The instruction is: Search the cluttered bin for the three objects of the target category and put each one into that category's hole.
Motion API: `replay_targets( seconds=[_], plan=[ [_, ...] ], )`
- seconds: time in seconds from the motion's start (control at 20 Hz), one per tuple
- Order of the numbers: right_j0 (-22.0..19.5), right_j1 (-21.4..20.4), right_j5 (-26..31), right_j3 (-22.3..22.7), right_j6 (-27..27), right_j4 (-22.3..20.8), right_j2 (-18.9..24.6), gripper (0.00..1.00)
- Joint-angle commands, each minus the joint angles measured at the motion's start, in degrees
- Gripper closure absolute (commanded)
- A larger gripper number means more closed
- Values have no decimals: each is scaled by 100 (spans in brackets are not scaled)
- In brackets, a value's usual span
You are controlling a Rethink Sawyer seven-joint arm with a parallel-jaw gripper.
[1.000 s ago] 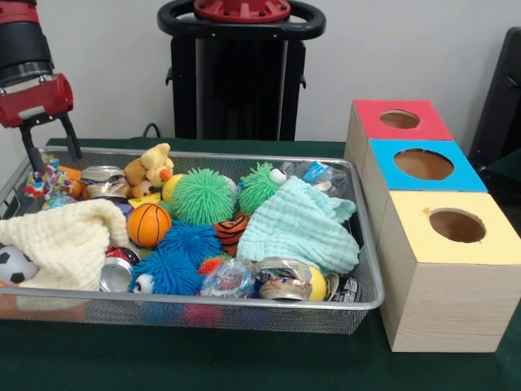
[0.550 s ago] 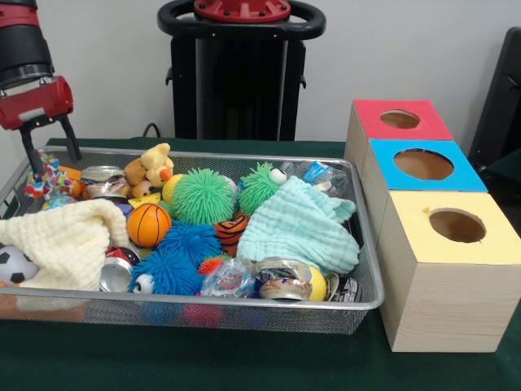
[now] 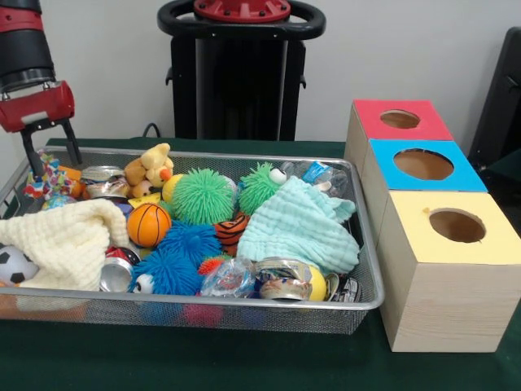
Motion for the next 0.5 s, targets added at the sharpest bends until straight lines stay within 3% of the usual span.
replay_targets(
  seconds=[0.05,0.5],
  plan=[
    [286,-346,288,-371,-1020,-345,-106,0],
    [922,-943,1340,-558,-1016,-185,-818,0]
  ],
)
